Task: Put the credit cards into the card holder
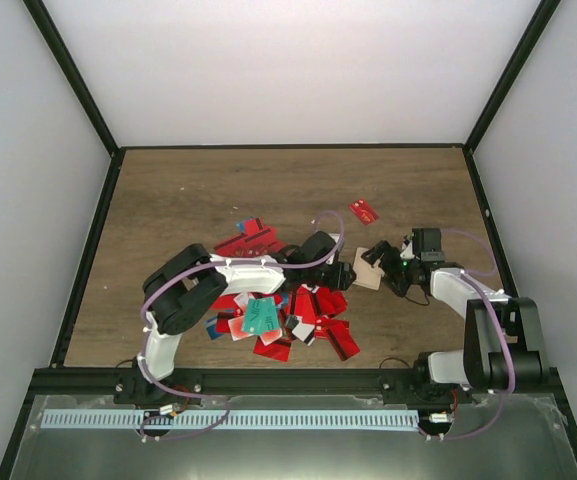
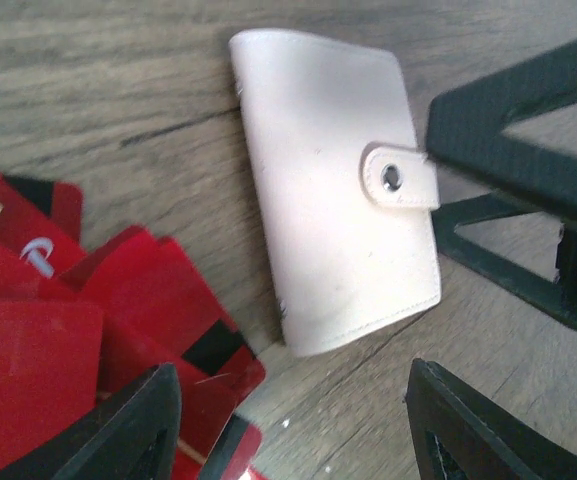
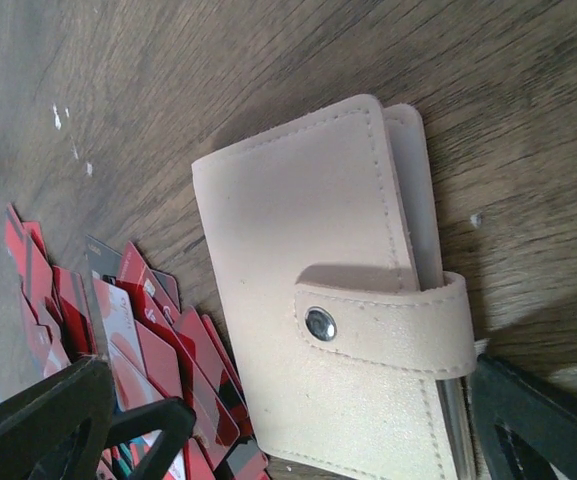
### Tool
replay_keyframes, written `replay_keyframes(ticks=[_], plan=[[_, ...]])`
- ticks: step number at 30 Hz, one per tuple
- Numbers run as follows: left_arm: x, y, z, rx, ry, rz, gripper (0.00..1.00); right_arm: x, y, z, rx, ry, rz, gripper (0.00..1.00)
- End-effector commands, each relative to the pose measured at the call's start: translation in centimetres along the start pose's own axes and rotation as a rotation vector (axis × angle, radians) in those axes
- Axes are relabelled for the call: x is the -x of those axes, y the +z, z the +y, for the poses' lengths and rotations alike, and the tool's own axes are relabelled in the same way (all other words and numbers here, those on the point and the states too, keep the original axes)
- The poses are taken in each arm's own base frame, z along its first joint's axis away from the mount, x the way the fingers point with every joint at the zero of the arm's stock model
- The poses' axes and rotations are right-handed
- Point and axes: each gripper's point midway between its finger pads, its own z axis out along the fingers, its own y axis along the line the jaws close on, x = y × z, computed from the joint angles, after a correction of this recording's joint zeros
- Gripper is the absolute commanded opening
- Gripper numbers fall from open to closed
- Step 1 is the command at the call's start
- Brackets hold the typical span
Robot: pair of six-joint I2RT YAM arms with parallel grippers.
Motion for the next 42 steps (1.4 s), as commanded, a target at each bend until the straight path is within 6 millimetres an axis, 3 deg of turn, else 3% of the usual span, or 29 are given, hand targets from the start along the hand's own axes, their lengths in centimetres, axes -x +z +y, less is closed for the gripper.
replay_keyframes(ticks=[1,5,7,15,20,22,30,35,38,42], plan=[[1.6,0.6,-1.1,-0.015,0.068,-0.027,0.63,-1.2,-0.2,-3.3,-0.159,0.003,0.014,0.99],[2.3,1.4,-1.5,-0.015,0.101,-0.025,0.60,-0.2,-0.7,-3.5,-0.192,-0.023,-0.033,0.97],[2.6,2.0,-1.5,-0.012,0.109,-0.020,0.59,0.1,-0.8,-3.5,-0.197,-0.036,-0.044,0.90],[2.8,4.2,0.4,0.030,0.114,0.012,0.49,-0.9,0.7,-3.7,-0.162,-0.055,0.025,0.58],[2.3,5.3,1.0,0.021,0.106,0.043,0.41,-1.6,1.3,-3.9,-0.142,-0.061,0.065,0.33],[1.8,5.8,0.9,0.006,0.104,0.059,0.37,-1.8,1.5,-3.9,-0.129,-0.061,0.072,0.28],[1.2,6.4,0.3,-0.052,0.080,0.079,0.06,-2.1,1.7,-3.8,-0.106,-0.070,0.088,0.20],[2.2,5.0,-0.9,-0.083,0.091,0.041,0.04,-2.3,1.4,-2.7,-0.053,-0.106,0.094,0.17],[3.0,3.8,-1.8,-0.110,0.094,0.014,0.04,-2.3,0.8,-1.7,-0.011,-0.137,0.083,0.26],[4.7,1.2,-2.7,-0.136,0.095,-0.037,0.04,-1.9,-0.5,-0.2,0.042,-0.189,0.040,0.48]])
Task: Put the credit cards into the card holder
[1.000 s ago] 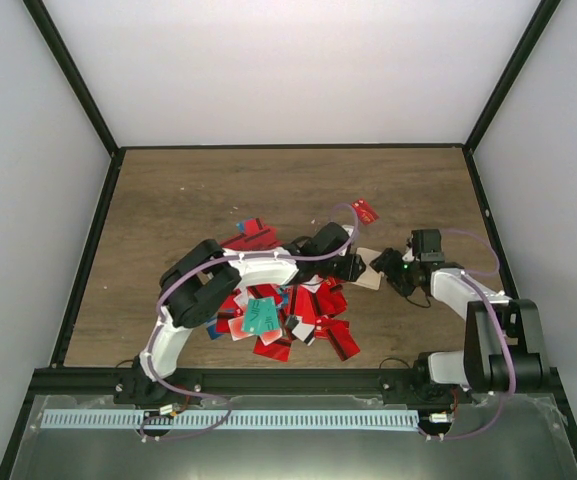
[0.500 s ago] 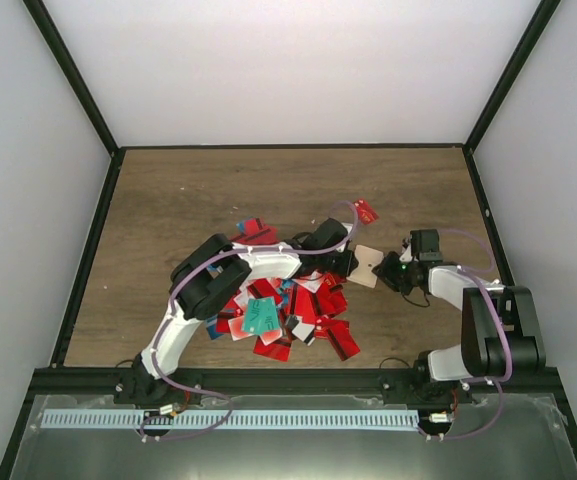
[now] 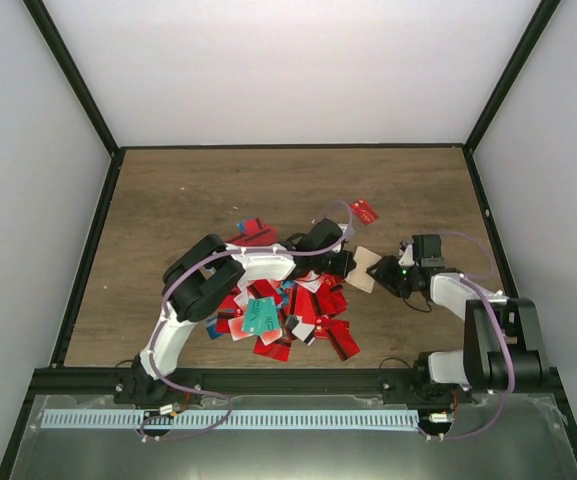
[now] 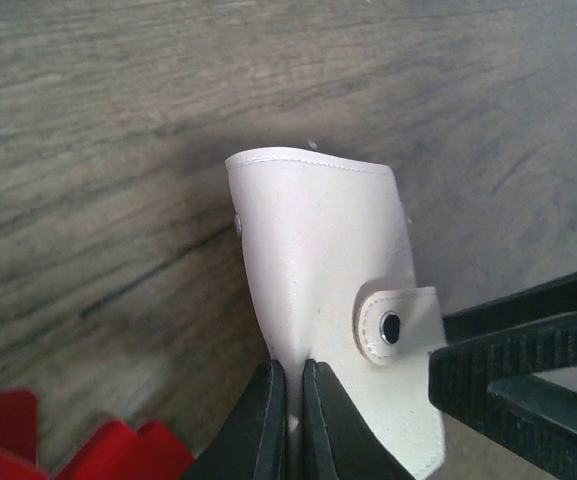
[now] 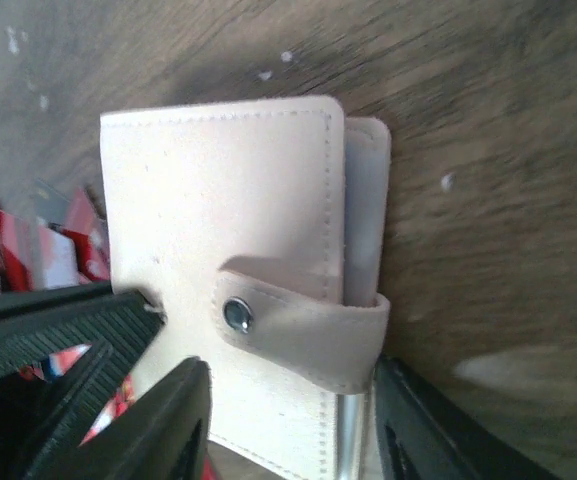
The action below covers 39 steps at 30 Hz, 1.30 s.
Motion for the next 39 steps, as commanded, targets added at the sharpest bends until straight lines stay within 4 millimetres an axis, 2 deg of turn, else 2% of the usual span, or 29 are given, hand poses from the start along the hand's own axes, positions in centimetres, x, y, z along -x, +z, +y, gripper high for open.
replay_keyframes(ticks=[1,3,6,9,13,17,22,28,34,39], plan=[[2.0,-3.5,-3.0,-0.086,0.020,-0.053,0.04,-0.5,-1.5,2.2,0.089,-0.076,-0.002,0.52],[2.9,-5.0,-3.2,-0.097,0.020,-0.081,0.04,-0.1,-2.5,3.5,0.140,-0.119,-0.028,0.61],[4.0,-7.5,-3.2,-0.104,0.025,-0.120,0.04,0.9,-4.7,5.7,0.217,-0.176,-0.087,0.85],[5.0,-10.2,-3.2,-0.101,0.037,-0.159,0.04,1.3,-6.6,8.0,0.311,-0.224,-0.128,0.99],[6.0,-13.9,-3.2,-0.099,0.055,-0.203,0.04,0.2,-8.8,11.8,0.542,-0.294,-0.120,1.00],[6.8,-18.0,-3.9,-0.117,0.074,-0.254,0.04,-0.9,-10.6,14.0,0.695,-0.355,-0.108,1.00],[6.8,-21.4,-4.5,-0.156,0.073,-0.288,0.04,-2.6,-13.3,16.6,0.874,-0.453,-0.054,1.00],[6.4,-23.7,-6.4,-0.243,0.085,-0.284,0.04,-3.9,-15.2,19.1,0.976,-0.537,-0.038,1.00],[6.0,-25.6,-8.0,-0.321,0.095,-0.299,0.04,-3.1,-15.3,19.8,0.959,-0.517,-0.041,0.99],[5.4,-26.3,-9.2,-0.389,0.123,-0.286,0.04,-3.0,-15.7,20.6,0.979,-0.522,-0.032,0.88]])
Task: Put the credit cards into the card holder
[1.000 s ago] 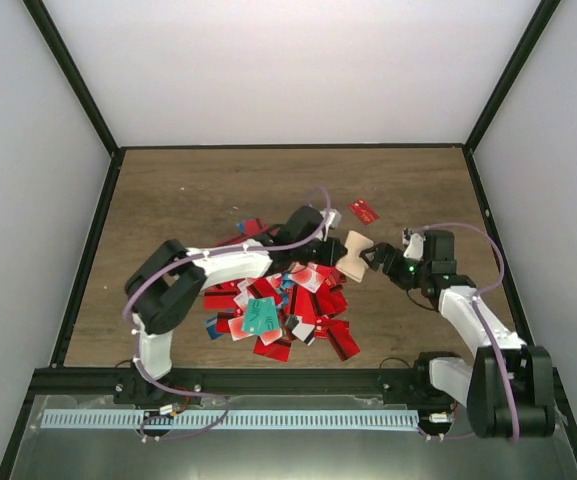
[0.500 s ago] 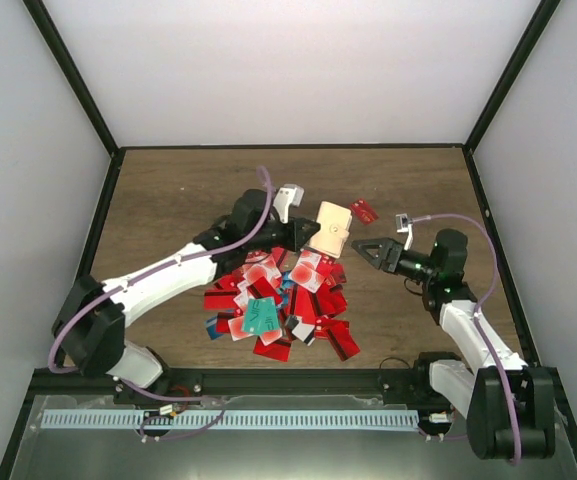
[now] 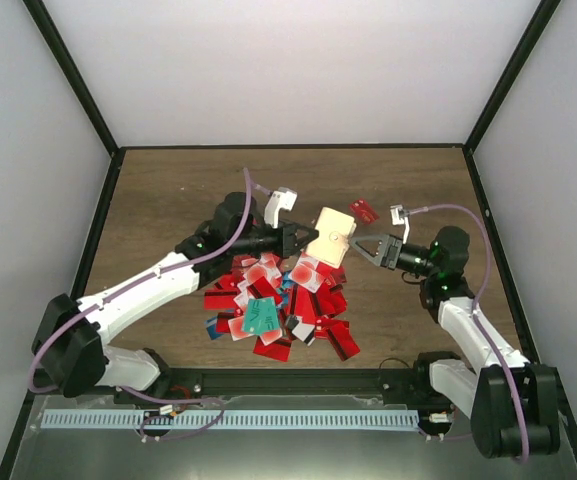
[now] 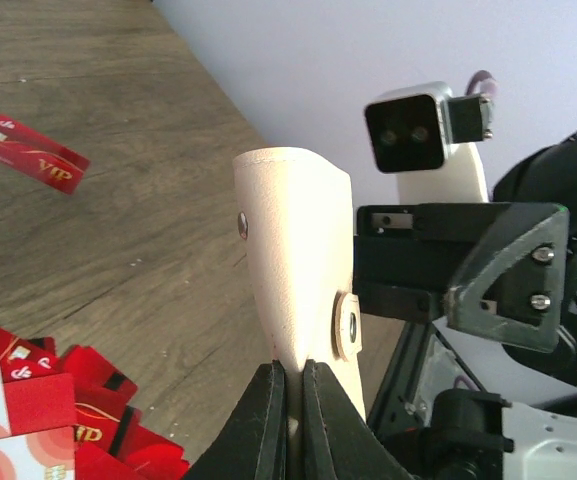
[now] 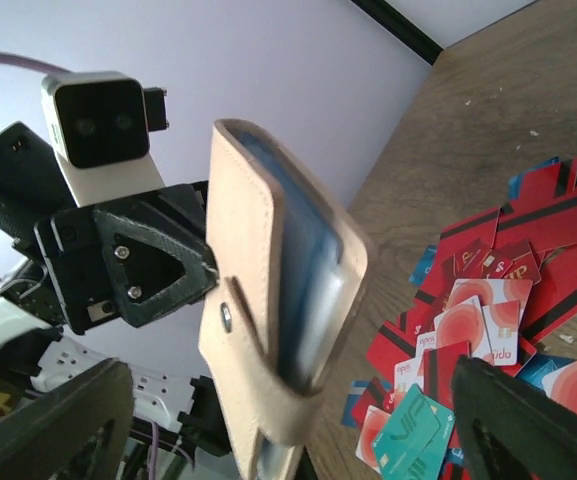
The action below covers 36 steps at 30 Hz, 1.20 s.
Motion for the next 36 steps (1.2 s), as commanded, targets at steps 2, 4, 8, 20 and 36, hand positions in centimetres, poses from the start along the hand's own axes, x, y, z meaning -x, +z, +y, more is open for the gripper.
replay_keyframes(ticks=[2,4,8,20,36], plan=[[0.0,-0.8,-2.3,-0.113,0.024,-0.005,0.05,1.0,0.9,2.7,0.075,-0.054,0.024,0.83],[-0.2,-0.8,-2.4,-0.130,0.024,-0.003,0.05,1.0,1.2,3.2,0.094,-0.055,0.036,0.78],[-0.7,-0.9,-2.6,-0.151,0.019,0.005,0.05,1.0,1.8,4.1,0.122,-0.063,0.054,0.64],[-1.4,-3.2,-3.6,-0.180,0.034,-0.022,0.18,0.8,1.9,6.2,0.166,-0.111,0.090,0.17],[-3.5,-8.9,-7.3,-0.440,0.107,-0.028,0.79,-1.0,2.0,12.8,0.388,-0.358,0.263,0.01]])
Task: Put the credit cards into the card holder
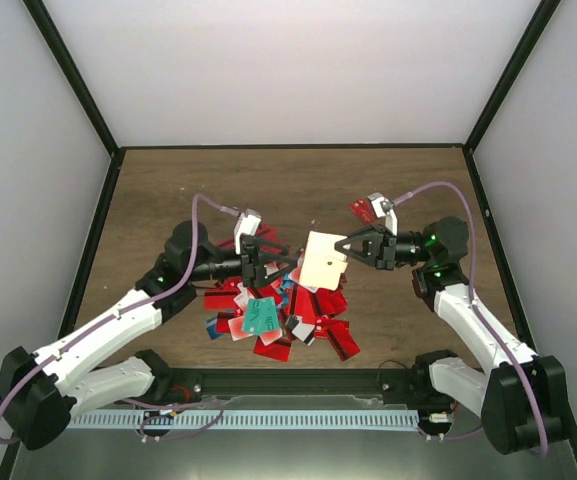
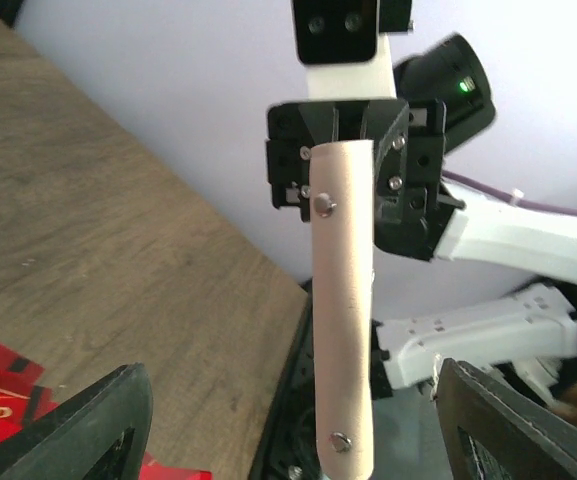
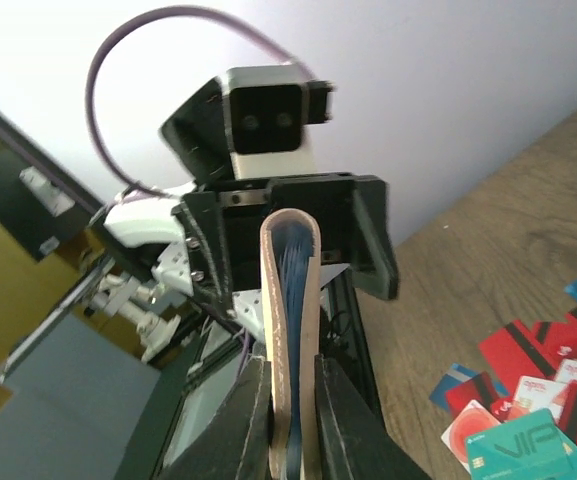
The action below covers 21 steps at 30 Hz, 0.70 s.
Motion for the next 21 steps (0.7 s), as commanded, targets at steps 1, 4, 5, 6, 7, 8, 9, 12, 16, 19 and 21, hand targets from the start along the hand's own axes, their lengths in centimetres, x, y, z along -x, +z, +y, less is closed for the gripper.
replay_keyframes(ticks=[1,4,5,6,7,8,9,12,16,19,21], plan=[[-0.4,-0.7,-3.9,-0.235,0.027,0.023,0.78,0.5,1.7,4.4,0.123,-0.173,0.093,0.01],[-0.5,-0.7,-4.6,-0.286,0.017,0.028,0.75,0.9,2.8,5.0,0.133,-0.191,0.102,0.01],[-0.6,-0.8,-4.8,-0.297,0.017,0.035,0.75,1.2,2.9,5.0,0.127,-0.191,0.100,0.01],[-0.7,-0.8,-5.0,-0.307,0.020,0.037,0.73,1.3,3.1,4.9,0.125,-0.193,0.102,0.01],[-0.7,-0.9,-5.0,-0.309,0.022,0.037,0.71,1.4,3.3,4.8,0.123,-0.193,0.103,0.01],[-0.8,-0.9,-5.0,-0.309,0.023,0.037,0.69,1.5,3.3,4.7,0.122,-0.191,0.103,0.01],[-0.8,-1.0,-5.1,-0.310,0.025,0.037,0.67,1.5,3.4,4.6,0.122,-0.186,0.103,0.01],[-0.9,-0.9,-4.7,-0.302,0.018,0.037,0.58,1.5,3.6,4.2,0.121,-0.179,0.104,0.01],[-1.0,-0.3,-4.0,-0.286,0.003,0.041,0.44,1.3,4.0,4.2,0.133,-0.187,0.112,0.01],[-0.9,0.1,-3.7,-0.285,-0.007,0.040,0.29,1.4,4.0,4.0,0.134,-0.191,0.112,0.01],[-0.7,0.3,-3.4,-0.280,-0.009,0.034,0.17,1.4,4.1,3.9,0.133,-0.193,0.113,0.01]])
